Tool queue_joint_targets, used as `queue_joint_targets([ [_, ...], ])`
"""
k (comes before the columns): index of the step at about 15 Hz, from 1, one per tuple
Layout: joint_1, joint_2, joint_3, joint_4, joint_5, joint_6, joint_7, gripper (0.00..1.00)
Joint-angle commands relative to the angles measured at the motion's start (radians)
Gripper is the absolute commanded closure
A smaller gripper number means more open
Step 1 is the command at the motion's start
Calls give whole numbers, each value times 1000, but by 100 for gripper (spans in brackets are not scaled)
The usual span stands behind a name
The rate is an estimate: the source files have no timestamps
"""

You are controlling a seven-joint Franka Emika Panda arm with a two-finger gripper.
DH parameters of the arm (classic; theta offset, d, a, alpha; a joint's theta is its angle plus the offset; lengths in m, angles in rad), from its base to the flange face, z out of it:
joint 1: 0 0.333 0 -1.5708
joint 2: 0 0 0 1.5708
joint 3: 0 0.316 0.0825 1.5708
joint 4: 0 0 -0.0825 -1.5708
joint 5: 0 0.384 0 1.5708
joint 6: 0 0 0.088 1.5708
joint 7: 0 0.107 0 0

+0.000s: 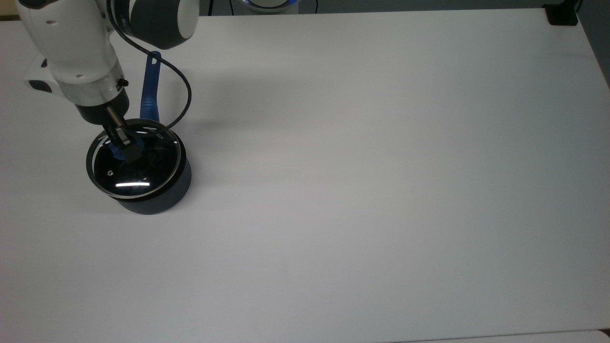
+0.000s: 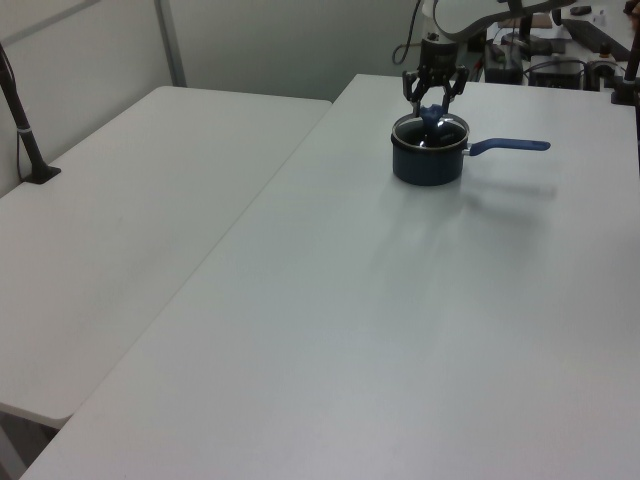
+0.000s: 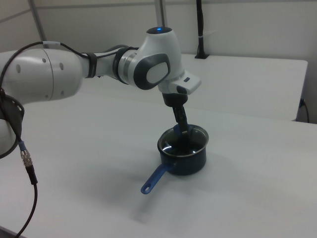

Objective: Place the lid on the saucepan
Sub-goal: 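Lower the lid onto the saucepan rim and align it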

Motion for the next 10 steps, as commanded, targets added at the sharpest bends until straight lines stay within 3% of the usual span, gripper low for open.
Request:
queue_joint_targets([
  [1, 2, -13, -14, 1, 30, 3, -35, 55],
  [10, 3, -20, -10, -28, 27, -9, -62, 57],
])
